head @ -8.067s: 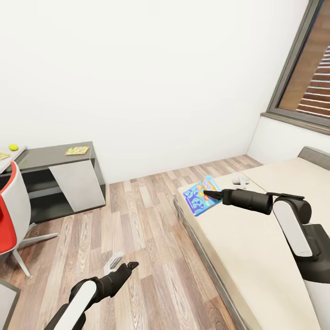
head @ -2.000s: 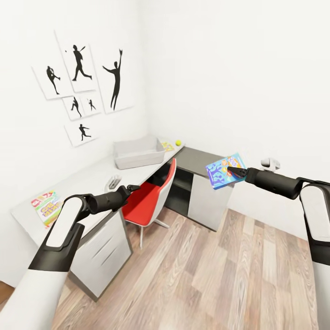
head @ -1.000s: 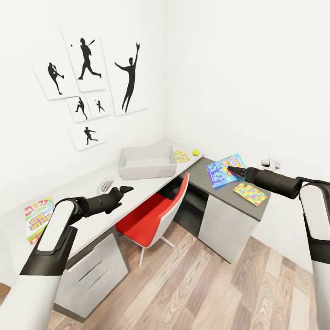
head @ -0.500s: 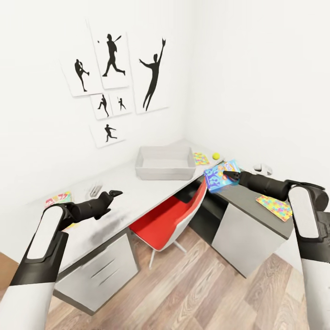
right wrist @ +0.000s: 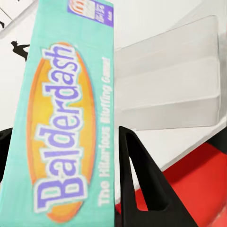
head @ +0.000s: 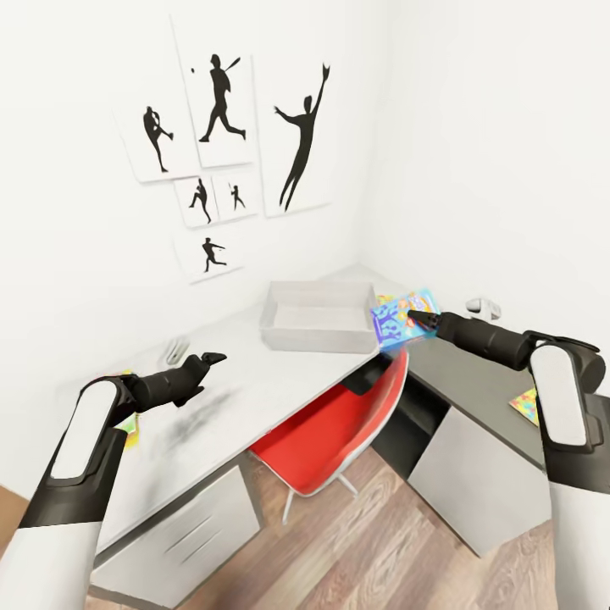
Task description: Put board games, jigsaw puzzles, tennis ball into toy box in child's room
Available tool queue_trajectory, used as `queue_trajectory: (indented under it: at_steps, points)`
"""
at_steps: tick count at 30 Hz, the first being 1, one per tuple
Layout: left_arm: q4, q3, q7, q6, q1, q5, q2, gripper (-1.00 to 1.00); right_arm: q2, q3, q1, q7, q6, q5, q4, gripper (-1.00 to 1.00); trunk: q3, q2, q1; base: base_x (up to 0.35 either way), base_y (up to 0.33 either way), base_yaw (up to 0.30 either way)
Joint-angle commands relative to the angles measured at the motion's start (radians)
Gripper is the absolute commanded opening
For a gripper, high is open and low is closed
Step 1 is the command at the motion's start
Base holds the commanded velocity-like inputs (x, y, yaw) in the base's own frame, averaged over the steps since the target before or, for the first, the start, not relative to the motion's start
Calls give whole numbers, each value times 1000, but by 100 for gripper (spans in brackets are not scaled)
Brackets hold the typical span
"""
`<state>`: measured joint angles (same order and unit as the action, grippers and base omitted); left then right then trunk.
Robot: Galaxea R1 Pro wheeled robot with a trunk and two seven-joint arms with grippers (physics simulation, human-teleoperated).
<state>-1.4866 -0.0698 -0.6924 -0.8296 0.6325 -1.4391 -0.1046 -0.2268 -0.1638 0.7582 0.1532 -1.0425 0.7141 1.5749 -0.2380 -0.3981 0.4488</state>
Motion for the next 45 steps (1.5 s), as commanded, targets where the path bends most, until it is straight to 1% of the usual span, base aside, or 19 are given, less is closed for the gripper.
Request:
queue_trajectory:
  at_steps: [1, 8, 22, 28, 34, 40, 42, 45]
  points:
    - [0, -1, -11, -2, 1, -9, 2, 100, 2, 1, 0, 7, -5, -9, 6, -100, -2, -2, 1, 342, -59, 3]
    - [1, 0, -12, -2, 1, -7, 4, 100, 16, 3, -4, 7, -5, -11, 11, -100, -2, -2, 1, 340, -116, 1]
    - [1, 1, -13, -2, 2, -6, 4, 100, 20, 10, -5, 6, -5, -12, 18, -100, -2, -2, 1, 307, -201, 5]
    - [0, 1, -12, -1, 1, -6, 3, 100, 20, 12, -5, 4, -5, -12, 17, -100, -2, -2, 1, 186, -152, 203]
    - [0, 1, -12, -2, 1, -7, 3, 100, 21, 13, -5, 4, -5, -12, 17, -100, -2, -2, 1, 40, -33, 278]
    - [0, 1, -12, -1, 1, -6, 3, 100, 27, 15, -5, 3, -5, -13, 17, -100, -2, -2, 1, 6, -5, 294]
    - [0, 1, -12, -1, 1, -7, 3, 100, 32, 38, -5, 0, -5, -14, 17, -100, -2, -2, 1, 2, -1, 296]
    - [0, 1, -12, -2, 1, -7, 3, 100, 34, 58, -5, -10, -5, -15, 16, -100, -2, -2, 1, 1, -1, 297]
